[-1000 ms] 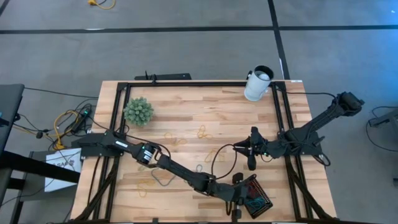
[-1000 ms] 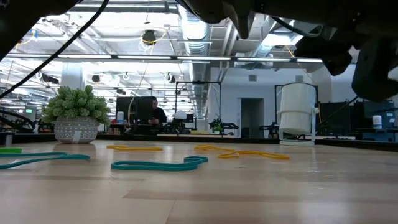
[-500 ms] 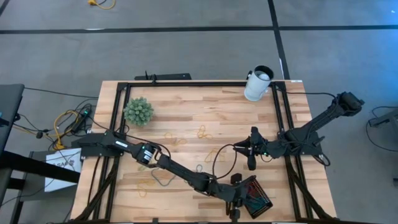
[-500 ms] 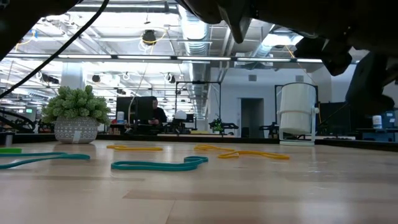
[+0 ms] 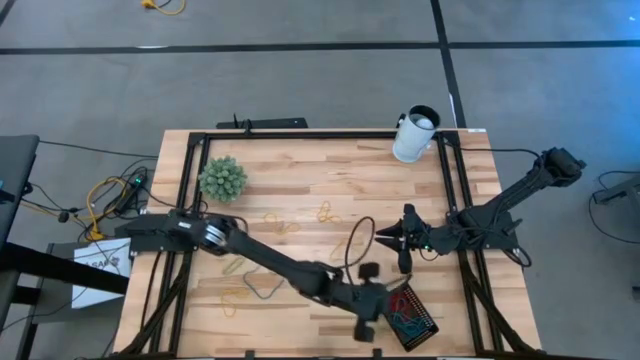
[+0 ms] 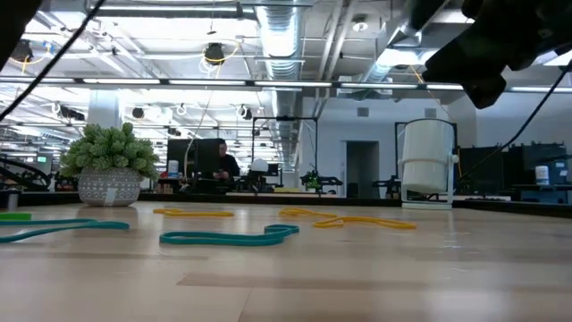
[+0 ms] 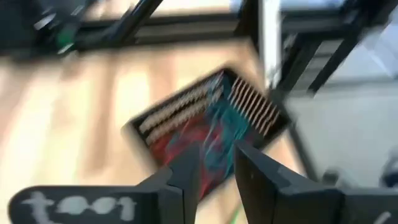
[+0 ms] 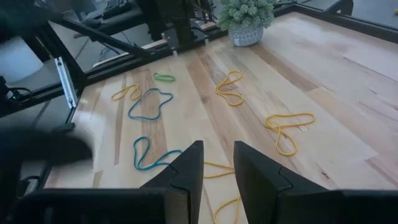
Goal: Pick and place rubber bands into bin
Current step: Put the blue rubber band into the black basket
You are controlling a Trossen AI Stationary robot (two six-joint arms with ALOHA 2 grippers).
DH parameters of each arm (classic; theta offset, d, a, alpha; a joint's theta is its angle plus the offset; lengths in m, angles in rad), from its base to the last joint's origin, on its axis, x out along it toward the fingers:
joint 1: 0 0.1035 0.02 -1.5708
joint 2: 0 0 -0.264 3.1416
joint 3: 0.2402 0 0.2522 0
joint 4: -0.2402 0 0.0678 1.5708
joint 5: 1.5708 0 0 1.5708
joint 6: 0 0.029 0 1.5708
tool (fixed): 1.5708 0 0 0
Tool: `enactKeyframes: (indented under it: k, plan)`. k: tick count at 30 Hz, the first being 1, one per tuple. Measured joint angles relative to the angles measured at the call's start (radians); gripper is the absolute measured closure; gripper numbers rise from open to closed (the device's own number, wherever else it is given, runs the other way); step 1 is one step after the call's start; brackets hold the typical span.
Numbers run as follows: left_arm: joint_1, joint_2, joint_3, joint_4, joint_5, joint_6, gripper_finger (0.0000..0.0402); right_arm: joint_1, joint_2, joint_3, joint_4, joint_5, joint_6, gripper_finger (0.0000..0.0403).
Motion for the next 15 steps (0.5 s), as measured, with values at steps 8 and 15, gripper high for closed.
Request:
enactKeyframes:
  k: [8,15]
  plan:
    - [-0.082,-0.267,0.0,-0.76,-0.434,-0.194,0.0317,0.024,0.0,0.0,-0.004,-0.025,0.042,0.032]
    - [-0.24,-0.447,-0.054,-1.178,-0.805,-0.693,0.0317,0.05,0.0,0.0,-0.005,-0.051,0.043,0.032]
